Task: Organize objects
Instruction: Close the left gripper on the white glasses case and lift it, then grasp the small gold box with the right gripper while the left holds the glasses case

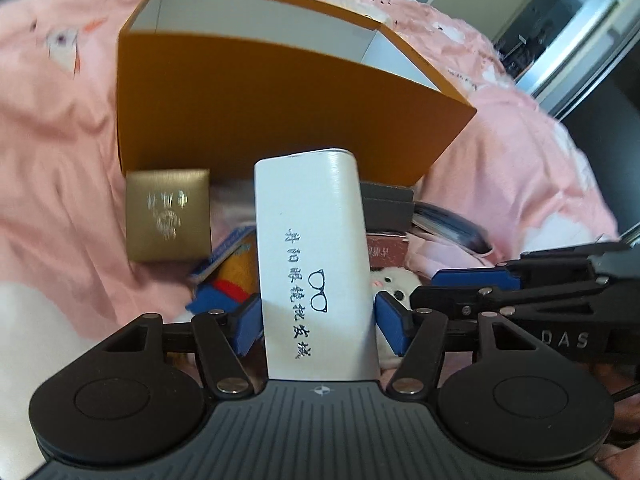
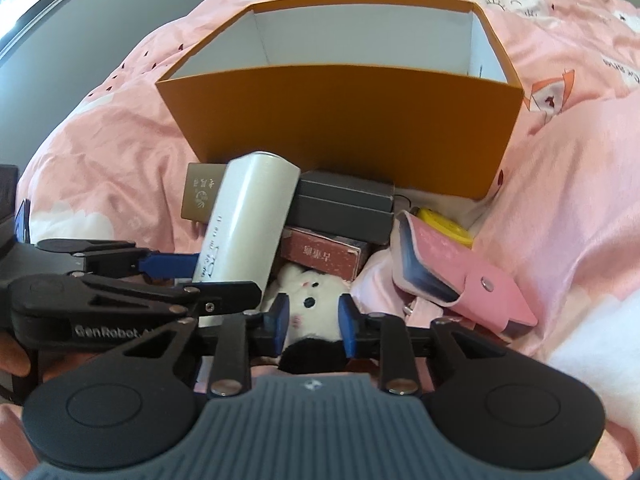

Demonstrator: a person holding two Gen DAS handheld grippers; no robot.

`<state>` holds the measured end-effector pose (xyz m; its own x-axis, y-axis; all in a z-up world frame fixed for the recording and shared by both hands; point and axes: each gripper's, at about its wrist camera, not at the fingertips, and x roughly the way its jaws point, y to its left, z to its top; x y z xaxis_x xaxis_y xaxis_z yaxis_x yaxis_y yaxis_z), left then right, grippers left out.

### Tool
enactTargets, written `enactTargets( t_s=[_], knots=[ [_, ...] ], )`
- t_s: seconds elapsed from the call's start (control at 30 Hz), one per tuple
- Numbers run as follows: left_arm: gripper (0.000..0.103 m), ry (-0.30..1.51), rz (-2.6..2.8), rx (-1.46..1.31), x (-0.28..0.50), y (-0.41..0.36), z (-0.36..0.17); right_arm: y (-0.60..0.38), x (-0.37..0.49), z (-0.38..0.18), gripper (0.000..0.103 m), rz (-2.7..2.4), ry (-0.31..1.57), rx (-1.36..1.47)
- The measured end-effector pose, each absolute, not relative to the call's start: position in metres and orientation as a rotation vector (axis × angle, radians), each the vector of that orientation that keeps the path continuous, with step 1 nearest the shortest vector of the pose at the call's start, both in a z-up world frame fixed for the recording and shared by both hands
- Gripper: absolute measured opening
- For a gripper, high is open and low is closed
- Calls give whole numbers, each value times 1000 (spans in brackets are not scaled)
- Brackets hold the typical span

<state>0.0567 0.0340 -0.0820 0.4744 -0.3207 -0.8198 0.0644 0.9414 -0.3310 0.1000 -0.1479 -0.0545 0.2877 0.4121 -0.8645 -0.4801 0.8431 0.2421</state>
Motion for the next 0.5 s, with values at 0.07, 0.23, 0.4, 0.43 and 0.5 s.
enactTargets(
  t_s=[0.07, 0.23, 0.4, 0.43, 0.5],
  knots=[
    [71, 1052, -238, -232, 58, 28, -82, -150, 103, -56, 24, 596, 1139, -49],
    [69, 1032, -224, -223, 57, 28, -80, -150, 104, -57, 24, 598, 1145, -28],
    [69, 1004, -167, -223, 47, 42, -67, -138, 101, -48, 38, 640, 1086, -98],
    [69, 1006, -154, -233, 46, 47, -65, -133, 101, -45, 39, 659, 1074, -115],
    [69, 1001, -122, -249, 41, 58, -60, -122, 100, -42, 39, 708, 1054, -146]
  ],
)
